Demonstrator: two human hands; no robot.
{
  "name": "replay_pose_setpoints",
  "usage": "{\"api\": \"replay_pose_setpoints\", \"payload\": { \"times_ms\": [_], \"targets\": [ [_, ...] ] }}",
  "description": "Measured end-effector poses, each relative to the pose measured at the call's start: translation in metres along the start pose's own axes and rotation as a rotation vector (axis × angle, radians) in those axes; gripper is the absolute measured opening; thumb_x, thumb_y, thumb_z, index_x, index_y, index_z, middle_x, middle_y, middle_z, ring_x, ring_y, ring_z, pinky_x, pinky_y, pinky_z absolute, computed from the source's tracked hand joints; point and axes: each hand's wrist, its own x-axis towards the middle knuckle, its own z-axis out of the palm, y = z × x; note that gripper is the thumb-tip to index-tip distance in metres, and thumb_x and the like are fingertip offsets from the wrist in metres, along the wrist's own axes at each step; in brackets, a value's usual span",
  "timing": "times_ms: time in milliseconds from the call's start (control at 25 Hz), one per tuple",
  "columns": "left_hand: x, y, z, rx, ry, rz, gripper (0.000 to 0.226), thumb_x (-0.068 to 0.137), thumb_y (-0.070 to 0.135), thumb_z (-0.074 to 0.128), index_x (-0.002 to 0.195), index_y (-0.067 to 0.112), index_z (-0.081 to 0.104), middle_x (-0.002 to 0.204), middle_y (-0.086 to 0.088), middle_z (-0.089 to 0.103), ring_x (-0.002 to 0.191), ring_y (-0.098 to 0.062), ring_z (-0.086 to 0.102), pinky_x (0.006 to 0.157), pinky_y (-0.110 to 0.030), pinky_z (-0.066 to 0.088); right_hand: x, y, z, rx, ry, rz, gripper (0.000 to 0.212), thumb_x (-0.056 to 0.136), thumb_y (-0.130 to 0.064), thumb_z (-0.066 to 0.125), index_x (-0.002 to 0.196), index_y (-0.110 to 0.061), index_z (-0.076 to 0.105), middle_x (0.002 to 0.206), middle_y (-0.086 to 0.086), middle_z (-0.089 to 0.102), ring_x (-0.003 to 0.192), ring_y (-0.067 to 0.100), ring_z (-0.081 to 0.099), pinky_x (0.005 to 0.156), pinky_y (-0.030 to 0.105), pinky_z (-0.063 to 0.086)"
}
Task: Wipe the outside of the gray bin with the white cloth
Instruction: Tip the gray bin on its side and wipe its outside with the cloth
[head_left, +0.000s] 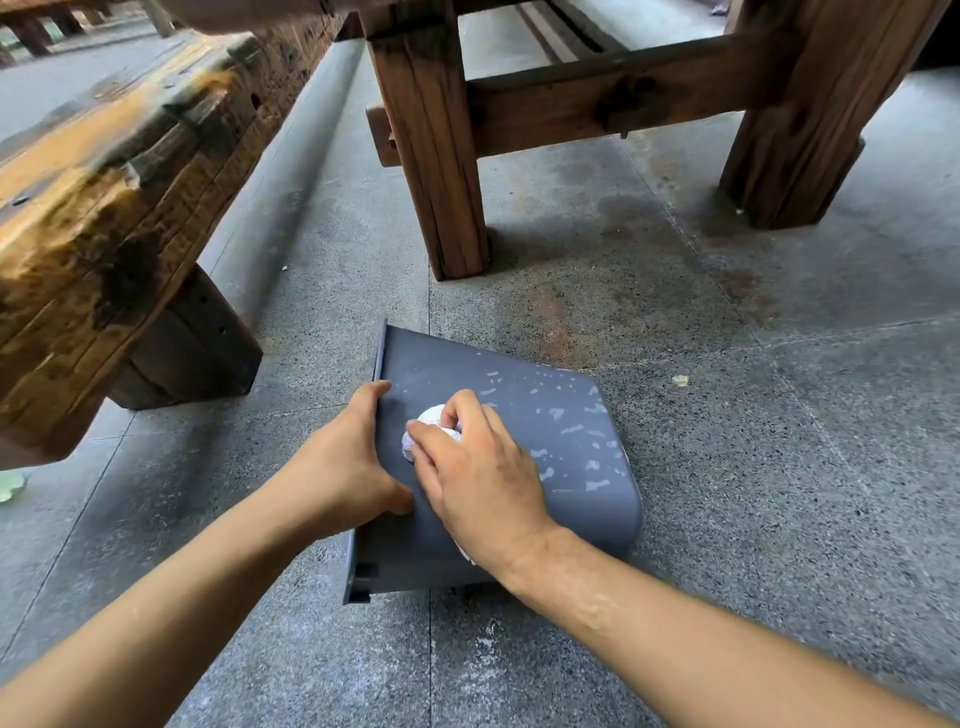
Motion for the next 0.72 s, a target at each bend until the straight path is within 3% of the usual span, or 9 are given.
{"api": "replay_pose_setpoints", "payload": {
  "times_ms": [160,320,440,520,640,720],
  "targets": [
    [-0.001,-0.005,0.004,0.023,-0.003,-0.06,0.128,0.055,0.01,0.086,0.159,0.029,0.014,0.133,-0.011,0.06,0.104,-0.029,0.064,0.087,-0.035,0.053,-0.014,0.028,0.005,-0.058,-0.005,0.062,0.015,0.093,-0.036,0.061,0.102,-0.026,0.067,0.102,0.005,0.051,0.091,0.026,0.057,0.051,0.036,0.051],
    [0.002,-0.007,0.004,0.033,0.011,-0.062,0.129,0.056,0.009,0.088,0.16,0.021,0.013,0.134,-0.008,0.058,0.101,-0.02,0.056,0.081,-0.026,0.045,-0.023,0.06,0.006,-0.071,0.012,0.124,0.015,0.091,-0.03,0.063,0.104,-0.025,0.068,0.099,0.005,0.049,0.088,0.028,0.056,0.05,0.038,0.052],
    [0.002,-0.008,0.006,0.015,0.005,-0.053,0.127,0.057,0.013,0.089,0.16,0.022,0.015,0.123,0.0,0.056,0.108,-0.023,0.061,0.084,-0.026,0.046,-0.029,0.086,0.001,-0.057,0.033,0.198,0.014,0.09,-0.027,0.066,0.102,-0.023,0.069,0.098,0.004,0.048,0.085,0.027,0.056,0.054,0.038,0.053],
    [0.004,-0.008,0.006,-0.052,0.004,-0.059,0.117,0.063,0.021,0.087,0.158,0.025,0.019,0.116,0.001,0.059,0.096,-0.019,0.063,0.077,-0.027,0.048,-0.033,0.103,-0.002,-0.065,0.058,0.251,0.013,0.088,-0.025,0.069,0.101,-0.021,0.071,0.096,0.004,0.049,0.083,0.026,0.057,0.055,0.033,0.05],
    [0.008,-0.008,0.004,-0.123,0.016,-0.106,0.095,0.076,0.027,0.079,0.154,0.031,0.026,0.107,-0.018,0.066,0.069,-0.018,0.059,0.051,-0.025,0.045,-0.041,0.127,-0.004,-0.061,0.064,0.334,0.015,0.089,-0.023,0.07,0.103,-0.019,0.071,0.098,0.004,0.048,0.08,0.026,0.056,0.059,0.029,0.044],
    [0.009,-0.009,0.003,-0.161,0.033,-0.121,0.082,0.08,0.024,0.075,0.15,0.032,0.033,0.084,-0.014,0.067,0.053,-0.015,0.06,0.043,-0.026,0.047,-0.047,0.139,-0.006,-0.048,0.062,0.396,0.017,0.09,-0.024,0.069,0.106,-0.02,0.069,0.1,0.003,0.046,0.079,0.026,0.056,0.062,0.031,0.047]
  ]
}}
